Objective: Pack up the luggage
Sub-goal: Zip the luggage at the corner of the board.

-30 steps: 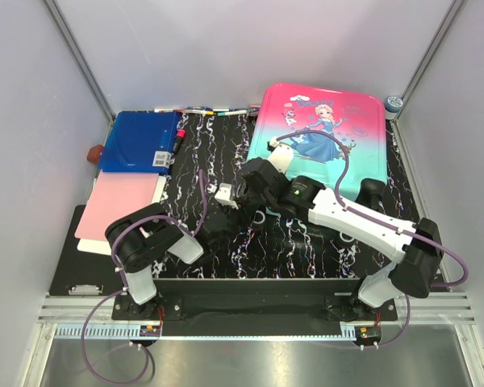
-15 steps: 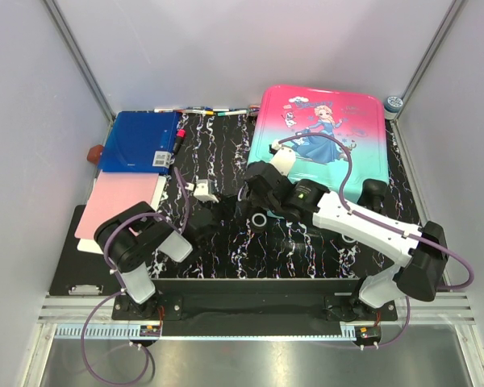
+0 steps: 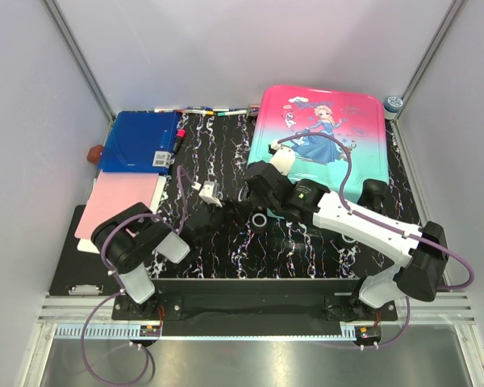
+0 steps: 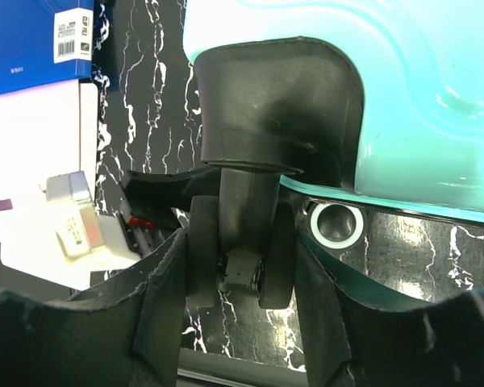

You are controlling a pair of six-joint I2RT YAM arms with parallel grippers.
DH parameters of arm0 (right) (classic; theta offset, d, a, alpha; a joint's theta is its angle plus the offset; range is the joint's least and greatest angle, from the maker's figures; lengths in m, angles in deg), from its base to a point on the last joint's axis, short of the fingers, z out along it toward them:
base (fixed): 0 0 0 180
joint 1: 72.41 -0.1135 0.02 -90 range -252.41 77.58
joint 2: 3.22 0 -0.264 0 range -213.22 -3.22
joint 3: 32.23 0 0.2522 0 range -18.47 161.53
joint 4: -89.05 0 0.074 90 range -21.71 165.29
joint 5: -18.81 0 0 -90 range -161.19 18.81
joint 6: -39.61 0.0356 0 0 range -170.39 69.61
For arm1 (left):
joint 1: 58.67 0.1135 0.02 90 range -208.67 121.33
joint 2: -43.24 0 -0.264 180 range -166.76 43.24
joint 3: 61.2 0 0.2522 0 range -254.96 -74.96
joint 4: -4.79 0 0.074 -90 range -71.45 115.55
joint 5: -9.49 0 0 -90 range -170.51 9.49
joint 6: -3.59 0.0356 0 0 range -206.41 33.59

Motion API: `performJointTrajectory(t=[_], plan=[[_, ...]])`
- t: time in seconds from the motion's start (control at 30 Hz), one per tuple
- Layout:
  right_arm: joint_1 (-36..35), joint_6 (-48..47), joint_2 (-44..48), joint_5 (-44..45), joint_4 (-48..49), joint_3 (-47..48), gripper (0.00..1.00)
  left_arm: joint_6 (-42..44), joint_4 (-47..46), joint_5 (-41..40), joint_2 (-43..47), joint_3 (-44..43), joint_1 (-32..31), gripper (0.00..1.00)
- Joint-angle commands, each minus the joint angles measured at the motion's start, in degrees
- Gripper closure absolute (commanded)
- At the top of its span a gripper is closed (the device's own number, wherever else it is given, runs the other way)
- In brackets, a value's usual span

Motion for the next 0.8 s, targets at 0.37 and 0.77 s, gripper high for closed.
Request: performJointTrajectory(t=[0.37,0.77], plan=[[-1.6,-8.0,-1.8,-7.8,10.3,15.2,1.0,1.6,-1.5,-4.6,18.9,3.0,0.5,0.01],[1.0,-10.2,-8.4,-16.3,12.0,20.8,1.0,12.5,-11.3,9.4,9.1,3.7,0.7,0.03]])
